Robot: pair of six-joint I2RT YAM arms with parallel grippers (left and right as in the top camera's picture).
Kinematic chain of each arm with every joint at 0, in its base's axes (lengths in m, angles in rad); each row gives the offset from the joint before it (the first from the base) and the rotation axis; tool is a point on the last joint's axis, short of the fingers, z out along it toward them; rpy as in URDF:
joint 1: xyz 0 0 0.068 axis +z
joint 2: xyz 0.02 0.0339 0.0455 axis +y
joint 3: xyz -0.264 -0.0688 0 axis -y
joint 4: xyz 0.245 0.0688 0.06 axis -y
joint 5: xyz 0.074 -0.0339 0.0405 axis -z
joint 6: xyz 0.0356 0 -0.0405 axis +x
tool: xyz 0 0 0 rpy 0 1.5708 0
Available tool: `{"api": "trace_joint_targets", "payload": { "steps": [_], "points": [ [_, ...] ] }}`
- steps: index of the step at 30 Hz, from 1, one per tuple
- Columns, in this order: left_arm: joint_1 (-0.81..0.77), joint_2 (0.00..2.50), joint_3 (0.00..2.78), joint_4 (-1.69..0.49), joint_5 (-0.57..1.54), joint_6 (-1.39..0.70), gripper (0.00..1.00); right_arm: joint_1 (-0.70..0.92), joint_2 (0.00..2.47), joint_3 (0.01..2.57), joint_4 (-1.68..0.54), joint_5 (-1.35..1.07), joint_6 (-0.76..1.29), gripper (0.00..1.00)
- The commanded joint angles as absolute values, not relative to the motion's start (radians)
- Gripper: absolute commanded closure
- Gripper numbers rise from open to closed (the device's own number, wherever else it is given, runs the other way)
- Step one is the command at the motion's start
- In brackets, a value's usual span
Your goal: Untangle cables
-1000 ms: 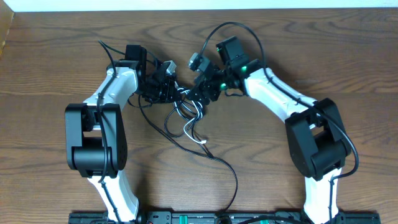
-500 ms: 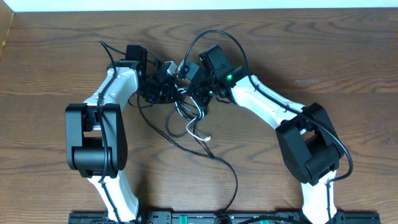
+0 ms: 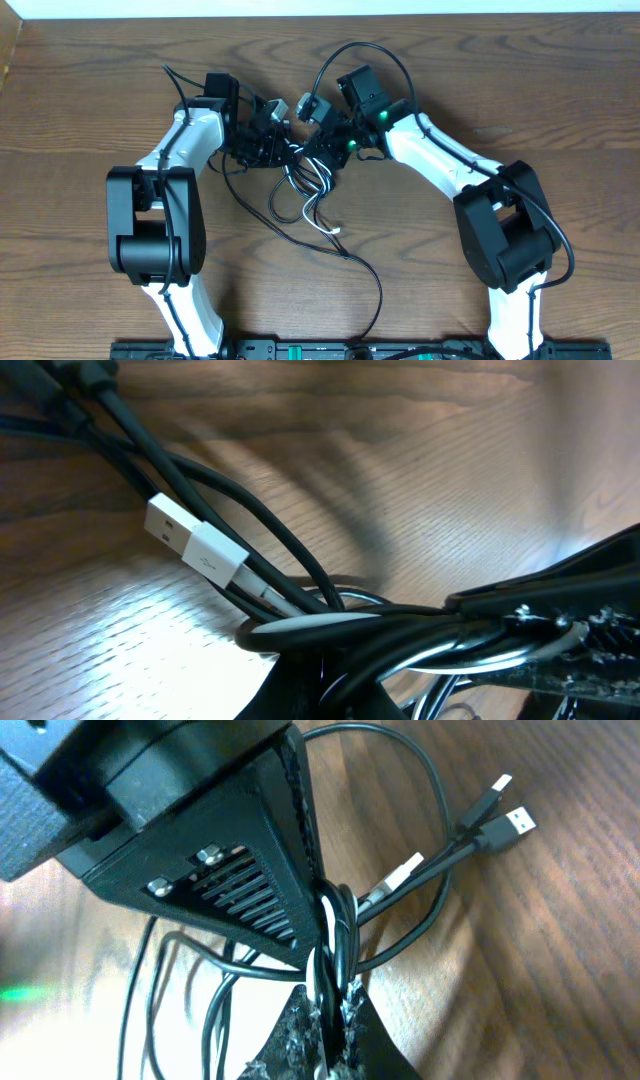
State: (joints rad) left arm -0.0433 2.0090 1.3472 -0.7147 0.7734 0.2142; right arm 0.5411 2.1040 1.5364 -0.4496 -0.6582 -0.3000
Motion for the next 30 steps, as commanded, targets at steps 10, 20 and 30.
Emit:
{"api": "trace_joint_targets", "payload": {
  "steps": [10,20,30],
  "points": [
    [-0.03,2.02,1.365,-0.697,0.744,0.215,0.93,0.541,2.048,1.534,-0.531,-0.789,-0.311,0.84],
    [-0.03,2.02,1.365,-0.697,0.744,0.215,0.92,0.559,2.048,1.534,-0.513,-0.73,-0.311,0.77],
    [-0.03,2.02,1.365,-0.697,0.744,0.216,0.93,0.562,2.048,1.534,-0.464,-0.72,-0.307,0.99]
  ]
}}
